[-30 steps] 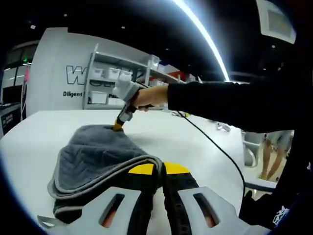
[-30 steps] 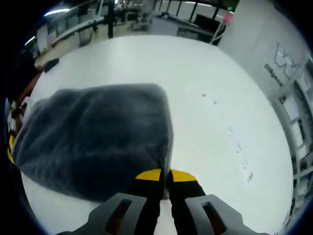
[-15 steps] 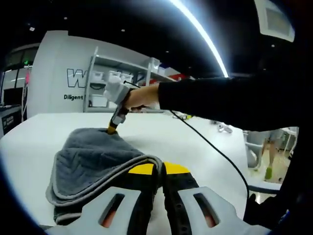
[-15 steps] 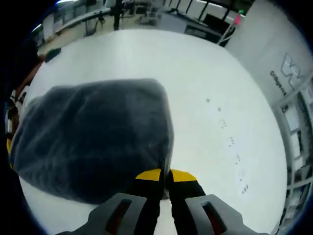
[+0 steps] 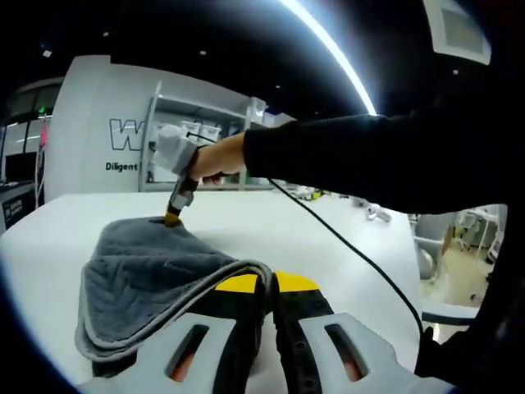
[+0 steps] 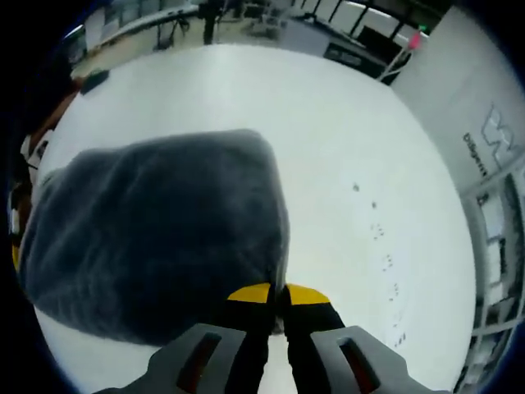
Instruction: Open the folded towel by lifting each exposed corner and separating the folded layers until the towel lies flat within the target outline without major curled edges
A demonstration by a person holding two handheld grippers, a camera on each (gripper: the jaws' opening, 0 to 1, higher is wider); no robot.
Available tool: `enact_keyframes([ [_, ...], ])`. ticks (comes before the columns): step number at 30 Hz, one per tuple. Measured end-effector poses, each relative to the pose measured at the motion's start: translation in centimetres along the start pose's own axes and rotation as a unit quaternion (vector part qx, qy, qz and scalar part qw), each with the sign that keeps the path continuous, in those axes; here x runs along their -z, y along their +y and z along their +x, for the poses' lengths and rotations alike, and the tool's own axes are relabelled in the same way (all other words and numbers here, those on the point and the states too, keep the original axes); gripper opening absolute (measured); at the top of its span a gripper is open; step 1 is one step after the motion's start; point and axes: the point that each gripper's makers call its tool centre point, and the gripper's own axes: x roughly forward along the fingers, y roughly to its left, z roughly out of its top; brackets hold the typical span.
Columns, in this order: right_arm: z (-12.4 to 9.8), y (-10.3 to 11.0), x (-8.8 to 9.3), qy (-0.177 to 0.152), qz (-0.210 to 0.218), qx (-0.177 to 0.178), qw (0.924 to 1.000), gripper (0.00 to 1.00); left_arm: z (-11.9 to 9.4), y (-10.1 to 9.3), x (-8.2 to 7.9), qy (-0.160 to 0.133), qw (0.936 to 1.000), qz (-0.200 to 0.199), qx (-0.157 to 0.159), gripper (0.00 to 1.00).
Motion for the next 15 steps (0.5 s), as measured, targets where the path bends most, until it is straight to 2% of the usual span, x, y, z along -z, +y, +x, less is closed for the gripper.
enact_keyframes([
  [15,0.6,0.7,-0.7,0.01,-0.021,-0.003,0.9997,0.01,1.2,-0.4,0.0,-0.003,1.0,0.002,-0.004,0.05],
])
